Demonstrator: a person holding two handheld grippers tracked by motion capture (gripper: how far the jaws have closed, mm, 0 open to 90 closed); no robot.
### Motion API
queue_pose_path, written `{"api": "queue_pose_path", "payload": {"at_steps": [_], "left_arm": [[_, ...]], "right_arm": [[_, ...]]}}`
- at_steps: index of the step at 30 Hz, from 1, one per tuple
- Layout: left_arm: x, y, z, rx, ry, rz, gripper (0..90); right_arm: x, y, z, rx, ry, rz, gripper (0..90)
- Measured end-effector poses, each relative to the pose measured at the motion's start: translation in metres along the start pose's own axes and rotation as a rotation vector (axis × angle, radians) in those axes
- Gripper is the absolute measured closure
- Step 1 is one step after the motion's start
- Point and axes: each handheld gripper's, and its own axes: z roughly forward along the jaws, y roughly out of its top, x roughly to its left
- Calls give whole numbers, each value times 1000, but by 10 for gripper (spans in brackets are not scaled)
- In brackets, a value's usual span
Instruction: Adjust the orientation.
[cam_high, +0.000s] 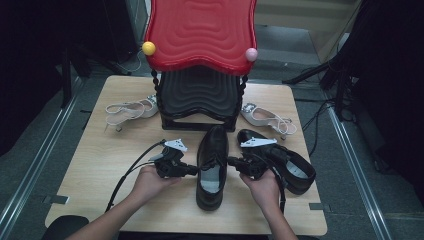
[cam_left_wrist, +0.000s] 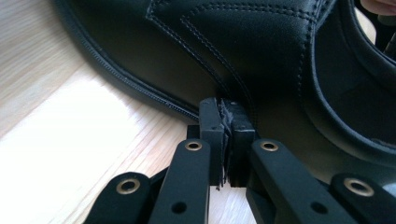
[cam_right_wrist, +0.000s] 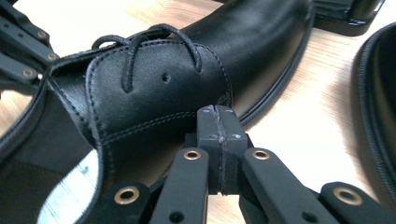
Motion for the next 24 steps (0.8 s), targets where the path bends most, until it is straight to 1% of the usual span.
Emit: {"api": "queue_pose_path", "payload": {"at_steps": [2, 4, 7, 8, 10, 11, 12, 13, 16, 17, 18, 19, 20, 21, 22, 23, 24], "left_arm": [[-2, 1, 2, 0, -1, 5, 883], [-2, 2, 5, -7, -5, -4, 879], [-2, 3, 6, -11, 4, 1, 871], [-2, 4, 5, -6, 2, 3, 863], [0, 4, 3, 6, 16, 10, 837], [1, 5, 1, 14, 18, 13, 814], [2, 6, -3, 11, 22, 21, 782], [3, 7, -7, 2, 19, 17, 762], [6, 12, -18, 2, 6, 11, 668], [6, 13, -21, 6, 9, 11, 637], [7, 13, -24, 8, 9, 13, 626], [8, 14, -28, 20, 17, 11, 615], [10, 15, -32, 18, 17, 14, 627], [10, 17, -36, 17, 9, 14, 636], [11, 18, -40, 15, 10, 20, 640], [12, 20, -45, 7, 11, 28, 665], [13, 22, -49, 5, -1, 27, 689]], "right_arm": [[-2, 0, -1, -4, -4, 2, 900], [-4, 0, -2, -5, -10, 5, 900], [-7, 0, -3, -7, -11, 11, 900], [-7, 0, -4, -7, -9, 11, 900], [-7, 0, -3, -14, -17, 5, 884], [-8, 0, -4, -23, -19, 4, 856], [-9, 1, -5, -33, -12, 10, 843], [-9, 1, -6, -39, -4, 21, 827], [-10, 1, -11, -61, 12, 31, 770], [-10, 2, -12, -61, 16, 34, 756], [-10, 2, -12, -56, 10, 33, 739], [-9, 2, -13, -54, 2, 26, 738], [-8, 2, -12, -49, 0, 22, 737], [-7, 4, -13, -41, -14, 18, 719], [-5, 6, -14, -36, -24, 13, 699], [-4, 8, -16, -40, -24, 15, 672], [-2, 9, -18, -45, -24, 20, 652]]}}
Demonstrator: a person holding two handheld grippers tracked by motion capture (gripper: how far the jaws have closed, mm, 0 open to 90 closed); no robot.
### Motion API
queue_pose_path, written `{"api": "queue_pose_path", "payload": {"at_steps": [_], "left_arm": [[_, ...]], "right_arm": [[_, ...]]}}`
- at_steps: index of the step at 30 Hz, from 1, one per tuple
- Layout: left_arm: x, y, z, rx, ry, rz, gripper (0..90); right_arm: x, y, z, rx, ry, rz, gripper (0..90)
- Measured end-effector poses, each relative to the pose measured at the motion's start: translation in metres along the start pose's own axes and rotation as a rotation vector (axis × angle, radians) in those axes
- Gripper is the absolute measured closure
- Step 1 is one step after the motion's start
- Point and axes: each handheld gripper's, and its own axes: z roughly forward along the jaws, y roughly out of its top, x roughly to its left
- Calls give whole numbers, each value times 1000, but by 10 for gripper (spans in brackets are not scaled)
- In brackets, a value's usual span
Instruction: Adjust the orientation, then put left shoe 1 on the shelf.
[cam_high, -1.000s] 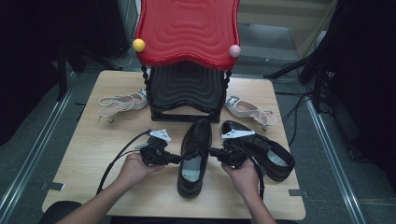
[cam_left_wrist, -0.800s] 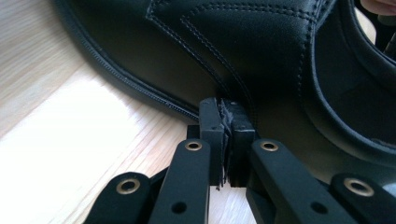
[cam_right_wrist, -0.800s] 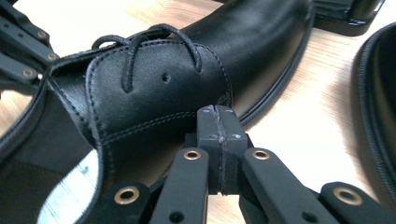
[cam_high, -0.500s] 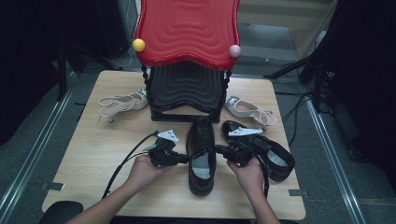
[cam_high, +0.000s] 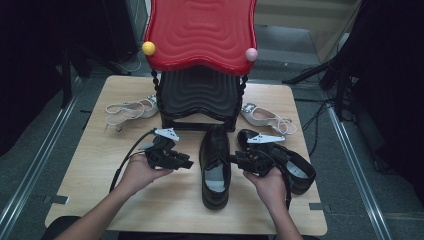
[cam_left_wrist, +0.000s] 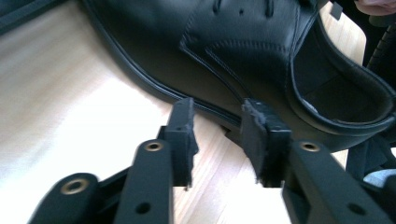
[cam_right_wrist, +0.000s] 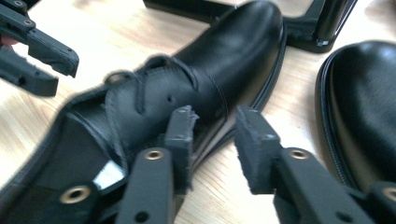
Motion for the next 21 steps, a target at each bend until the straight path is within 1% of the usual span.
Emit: {"api": "queue_pose_path", "payload": {"at_steps": [1, 3, 6, 8, 9, 10, 12, 13, 15, 17, 18, 20, 21], "left_arm": [[2, 2, -4, -6, -13, -3, 705], [5, 6, -11, -11, -22, -4, 752], [9, 11, -18, -2, -17, 0, 817], [11, 14, -24, -1, -19, -2, 840], [13, 17, -26, 4, -22, 4, 845], [13, 19, -29, 1, -8, 12, 845], [14, 24, -36, 0, -9, 14, 844], [14, 27, -39, -11, 1, 15, 837], [14, 32, -46, -19, 10, 18, 824], [14, 40, -56, -20, 18, 27, 808], [14, 42, -59, -28, 27, 31, 803], [15, 49, -70, -51, 17, 36, 813], [14, 53, -75, -65, 28, 42, 824]], "right_arm": [[1, 1, -1, 2, 3, 8, 649], [4, 3, -2, 24, -7, 20, 649], [7, 6, -6, 36, -8, 40, 651], [8, 8, -9, 55, -13, 58, 651], [9, 9, -10, 61, -15, 67, 650], [9, 11, -11, 67, -14, 65, 647], [12, 13, -15, 70, -22, 57, 641], [13, 16, -17, 70, -16, 57, 632], [16, 21, -22, 73, -18, 53, 623], [19, 25, -27, 69, 3, 55, 621], [22, 26, -29, 71, 22, 60, 621], [28, 28, -31, 76, 40, 56, 622], [32, 29, -31, 81, 48, 49, 622]]}}
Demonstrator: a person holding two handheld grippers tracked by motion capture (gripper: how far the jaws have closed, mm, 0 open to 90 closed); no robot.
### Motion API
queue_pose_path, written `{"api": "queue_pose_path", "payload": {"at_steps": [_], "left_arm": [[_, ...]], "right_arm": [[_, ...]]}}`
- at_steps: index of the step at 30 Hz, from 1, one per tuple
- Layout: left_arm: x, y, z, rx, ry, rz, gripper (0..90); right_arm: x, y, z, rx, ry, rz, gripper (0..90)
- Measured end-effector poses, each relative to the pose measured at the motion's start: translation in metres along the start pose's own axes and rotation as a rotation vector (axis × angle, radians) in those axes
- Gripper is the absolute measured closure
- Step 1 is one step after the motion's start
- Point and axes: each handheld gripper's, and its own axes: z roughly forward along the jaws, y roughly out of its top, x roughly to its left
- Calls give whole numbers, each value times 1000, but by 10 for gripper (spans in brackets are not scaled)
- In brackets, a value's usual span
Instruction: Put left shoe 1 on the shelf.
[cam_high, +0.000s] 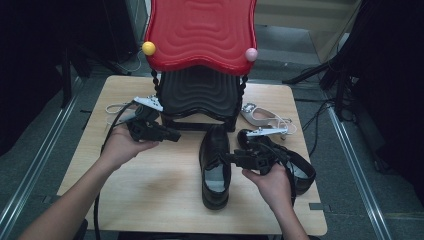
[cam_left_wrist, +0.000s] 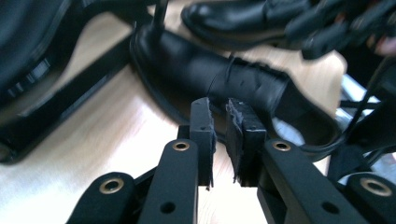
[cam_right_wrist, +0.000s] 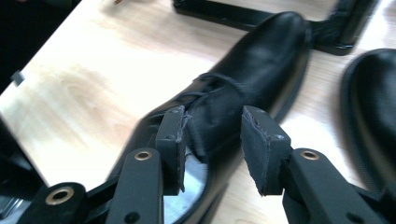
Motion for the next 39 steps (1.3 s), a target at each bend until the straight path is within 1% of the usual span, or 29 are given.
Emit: {"api": "queue_pose_path", "payload": {"at_steps": [3, 4, 5, 7, 10, 13, 15, 17, 20, 22, 23, 25, 27, 29, 30, 31, 32, 34, 37, 38, 39], "left_arm": [[-2, 12, -10, -11, 17, 19, 840], [-3, 15, -13, -11, 13, 28, 843], [-4, 20, -15, -11, 18, 34, 844], [-6, 28, -18, -15, 14, 39, 845], [-4, 40, -21, -17, 16, 53, 845], [-1, 51, -23, -10, 19, 52, 853], [0, 57, -26, -15, 21, 51, 861], [1, 64, -29, -28, 15, 48, 863], [1, 77, -34, -47, 15, 54, 863], [1, 85, -38, -56, 15, 53, 864], [0, 88, -40, -61, 23, 60, 864], [0, 97, -44, -68, 30, 69, 864], [0, 105, -47, -78, 30, 73, 865], [0, 115, -51, -81, 47, 84, 864], [-1, 119, -52, -83, 51, 80, 865], [-1, 124, -54, -85, 60, 89, 864], [-2, 128, -56, -86, 70, 93, 864], [-4, 137, -60, -85, 79, 102, 864], [-4, 151, -64, -95, 102, 118, 864], [-3, 156, -64, -98, 110, 114, 865], [-2, 159, -64, -99, 109, 110, 864]], "right_arm": [[9, -1, 2, 16, 23, -7, 622], [13, -1, 3, 22, 32, -7, 620], [15, -1, 4, 29, 38, -10, 619], [20, -2, 7, 47, 48, -16, 614], [24, -4, 13, 69, 62, -19, 618], [26, -10, 21, 87, 84, -14, 620], [29, -14, 27, 106, 94, -15, 620], [31, -16, 30, 112, 103, -17, 620], [36, -20, 36, 129, 114, -17, 619], [39, -21, 41, 137, 115, -35, 619], [40, -22, 43, 143, 115, -38, 625], [43, -22, 47, 152, 130, -55, 636], [44, -22, 51, 159, 132, -57, 636], [44, -22, 55, 171, 128, -59, 635], [45, -22, 57, 175, 125, -61, 631], [45, -22, 58, 178, 121, -59, 625], [45, -22, 58, 176, 115, -63, 616], [48, -22, 58, 166, 87, -85, 610], [52, -23, 61, 174, 96, -78, 615], [52, -23, 63, 182, 97, -79, 615], [52, -23, 66, 193, 90, -77, 615]]}}
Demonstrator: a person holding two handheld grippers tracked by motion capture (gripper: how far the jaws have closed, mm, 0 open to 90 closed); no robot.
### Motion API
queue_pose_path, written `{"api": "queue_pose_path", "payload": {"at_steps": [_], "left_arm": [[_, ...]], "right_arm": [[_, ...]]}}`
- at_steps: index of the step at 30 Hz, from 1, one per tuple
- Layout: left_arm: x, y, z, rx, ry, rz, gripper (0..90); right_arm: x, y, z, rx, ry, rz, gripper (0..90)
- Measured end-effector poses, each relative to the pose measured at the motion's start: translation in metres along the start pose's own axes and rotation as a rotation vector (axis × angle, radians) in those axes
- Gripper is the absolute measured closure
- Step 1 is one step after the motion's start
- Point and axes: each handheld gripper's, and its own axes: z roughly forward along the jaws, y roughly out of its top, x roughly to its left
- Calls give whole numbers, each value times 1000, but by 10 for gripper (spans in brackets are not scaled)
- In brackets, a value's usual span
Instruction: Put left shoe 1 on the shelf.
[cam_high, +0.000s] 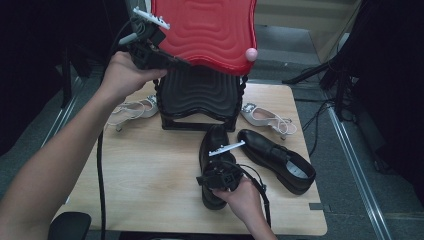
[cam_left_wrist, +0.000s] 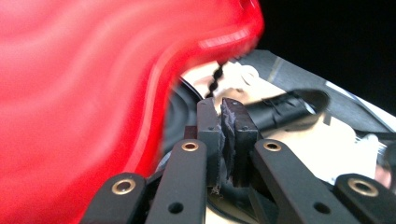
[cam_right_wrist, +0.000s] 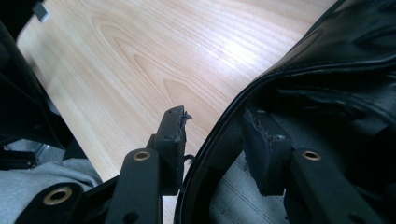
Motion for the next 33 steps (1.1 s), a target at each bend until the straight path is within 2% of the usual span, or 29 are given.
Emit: {"api": "queue_pose_path", "payload": {"at_steps": [1, 2, 7, 10, 13, 14, 17, 22, 24, 25, 27, 32, 33], "left_arm": [[0, 0, 0, 0, 0, 0, 864], [4, 7, 1, -11, 18, -6, 864], [13, 15, 7, -9, 61, -29, 864], [21, 18, 11, -7, 61, -62, 868], [25, 18, 15, -27, 42, -73, 856], [25, 19, 16, -34, 55, -80, 853], [23, 20, 17, -36, 68, -68, 854], [23, 21, 19, -30, 87, -74, 871], [23, 22, 20, -14, 108, -72, 887], [22, 22, 21, -13, 114, -69, 889], [22, 21, 21, -15, 115, -64, 891], [22, 21, 23, -13, 124, -67, 899], [22, 20, 23, -18, 123, -70, 899]], "right_arm": [[0, 0, 1, 2, 1, 7, 615], [-2, 2, 3, 5, 3, 13, 614], [-4, 5, 8, 15, -3, 33, 591], [-5, 7, 13, 25, -13, 45, 590], [-4, 8, 16, 37, -37, 50, 587], [-3, 9, 18, 47, -52, 48, 580], [-1, 12, 24, 81, -80, 66, 568], [-3, 14, 26, 93, -77, 90, 611], [-4, 14, 25, 93, -67, 112, 665], [-5, 13, 25, 94, -71, 105, 678], [-7, 14, 24, 104, -59, 122, 711], [-12, 11, 15, 114, -38, 114, 804], [-15, 10, 13, 121, -22, 108, 810]]}}
